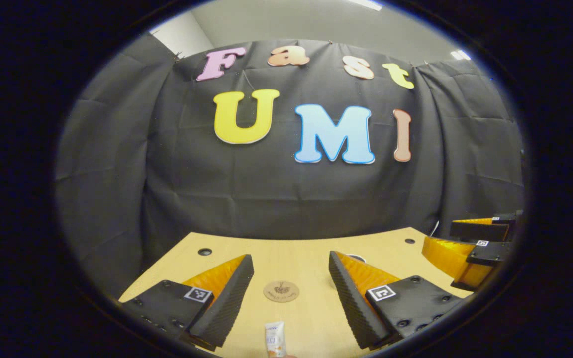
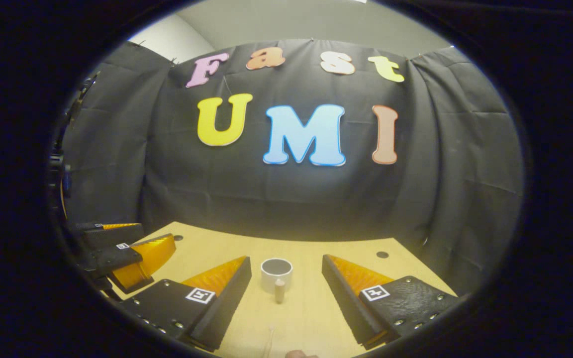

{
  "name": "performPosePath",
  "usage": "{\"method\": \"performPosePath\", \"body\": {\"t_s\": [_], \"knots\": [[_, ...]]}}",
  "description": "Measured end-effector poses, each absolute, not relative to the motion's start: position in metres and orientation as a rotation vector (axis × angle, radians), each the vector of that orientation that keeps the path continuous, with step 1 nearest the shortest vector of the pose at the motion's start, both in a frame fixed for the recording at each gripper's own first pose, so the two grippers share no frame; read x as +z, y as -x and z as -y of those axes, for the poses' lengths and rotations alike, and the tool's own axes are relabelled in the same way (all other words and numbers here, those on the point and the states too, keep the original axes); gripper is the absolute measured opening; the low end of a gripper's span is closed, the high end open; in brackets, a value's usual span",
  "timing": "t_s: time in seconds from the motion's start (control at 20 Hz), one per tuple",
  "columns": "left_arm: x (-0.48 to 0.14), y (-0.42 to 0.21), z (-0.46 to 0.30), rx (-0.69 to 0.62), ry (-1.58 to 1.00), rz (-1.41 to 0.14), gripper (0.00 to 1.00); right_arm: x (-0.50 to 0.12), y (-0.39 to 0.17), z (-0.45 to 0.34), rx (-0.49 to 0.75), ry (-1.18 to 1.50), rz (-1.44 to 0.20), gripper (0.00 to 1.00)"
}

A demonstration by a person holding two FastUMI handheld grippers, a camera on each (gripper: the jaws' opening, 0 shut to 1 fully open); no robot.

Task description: Put the toothbrush and toothpaste on the desktop into the cup, then pick up the cup and place it on the coaster on the desktop.

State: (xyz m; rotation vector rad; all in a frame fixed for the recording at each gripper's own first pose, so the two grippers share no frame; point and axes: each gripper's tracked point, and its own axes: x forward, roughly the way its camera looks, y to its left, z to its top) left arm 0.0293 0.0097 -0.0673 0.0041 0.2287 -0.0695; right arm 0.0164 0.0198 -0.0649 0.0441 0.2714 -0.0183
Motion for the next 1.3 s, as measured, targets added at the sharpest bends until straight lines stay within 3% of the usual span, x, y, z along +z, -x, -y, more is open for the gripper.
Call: {"method": "performPosePath", "body": {"t_s": [0.25,0.35,0.8,1.3], "knots": [[-0.101,-0.032,-0.018,-0.067,-0.064,-0.346,0.92,-0.105,-0.015,-0.032,0.005,-0.106,-0.454,0.91],[-0.121,-0.033,-0.022,-0.071,-0.064,-0.418,0.97,-0.123,-0.014,-0.036,0.010,-0.123,-0.526,0.91],[-0.217,-0.020,-0.033,-0.053,-0.022,-0.786,0.98,-0.189,-0.005,-0.049,0.047,-0.136,-0.814,0.92],[-0.283,0.001,-0.046,-0.017,-0.008,-1.058,0.98,-0.244,0.024,-0.062,0.071,-0.146,-1.078,0.90]]}}
